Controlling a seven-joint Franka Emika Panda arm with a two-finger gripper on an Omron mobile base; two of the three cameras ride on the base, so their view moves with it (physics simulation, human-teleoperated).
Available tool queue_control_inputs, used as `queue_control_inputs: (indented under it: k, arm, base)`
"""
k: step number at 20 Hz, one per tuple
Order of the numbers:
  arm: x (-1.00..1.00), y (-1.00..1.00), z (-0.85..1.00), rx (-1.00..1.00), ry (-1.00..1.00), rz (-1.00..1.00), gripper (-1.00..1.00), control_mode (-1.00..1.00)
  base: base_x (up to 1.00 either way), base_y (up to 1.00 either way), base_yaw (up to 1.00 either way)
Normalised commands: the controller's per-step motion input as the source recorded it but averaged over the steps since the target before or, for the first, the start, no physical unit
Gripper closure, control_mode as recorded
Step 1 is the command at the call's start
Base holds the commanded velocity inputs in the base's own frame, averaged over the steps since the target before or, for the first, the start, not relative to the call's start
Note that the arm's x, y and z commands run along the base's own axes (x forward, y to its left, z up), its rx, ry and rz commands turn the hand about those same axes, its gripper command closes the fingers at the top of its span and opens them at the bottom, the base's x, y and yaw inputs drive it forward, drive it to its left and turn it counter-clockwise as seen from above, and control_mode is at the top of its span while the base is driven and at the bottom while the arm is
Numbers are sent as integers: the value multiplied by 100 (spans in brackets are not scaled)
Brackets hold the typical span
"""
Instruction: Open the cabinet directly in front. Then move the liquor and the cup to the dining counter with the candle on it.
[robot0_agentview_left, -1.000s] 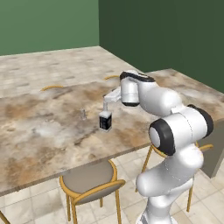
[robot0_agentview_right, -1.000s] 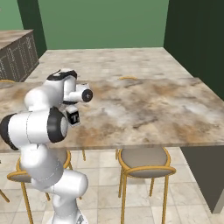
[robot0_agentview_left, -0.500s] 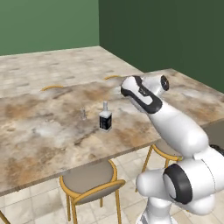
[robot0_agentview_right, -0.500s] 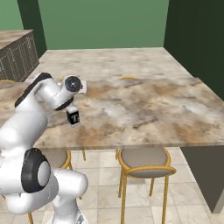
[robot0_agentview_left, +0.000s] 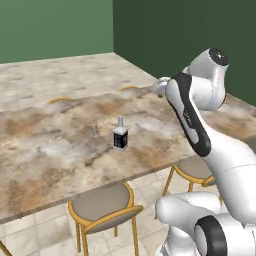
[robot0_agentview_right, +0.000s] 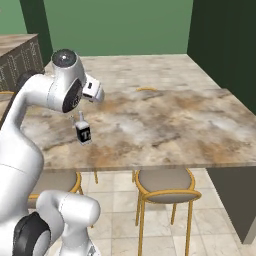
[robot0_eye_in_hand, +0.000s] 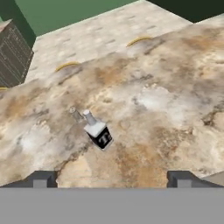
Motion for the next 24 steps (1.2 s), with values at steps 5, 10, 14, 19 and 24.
queue_control_inputs:
  k: [5,10,14,19,24]
  arm:
    - [-100,-28,13,-9,-5,-11,-100,-100]
    - [-99,2,2,-5,-40,4,-100,-100]
    - [-92,4,8,0,-58,6,-100,-100]
    - [-41,3,0,-2,-38,2,-100,-100]
    - [0,0,0,0,0,0,-100,-100]
  base:
    - [0,0,0]
    - [0,0,0]
    - [0,0,0]
    - [0,0,0]
    - [0,0,0]
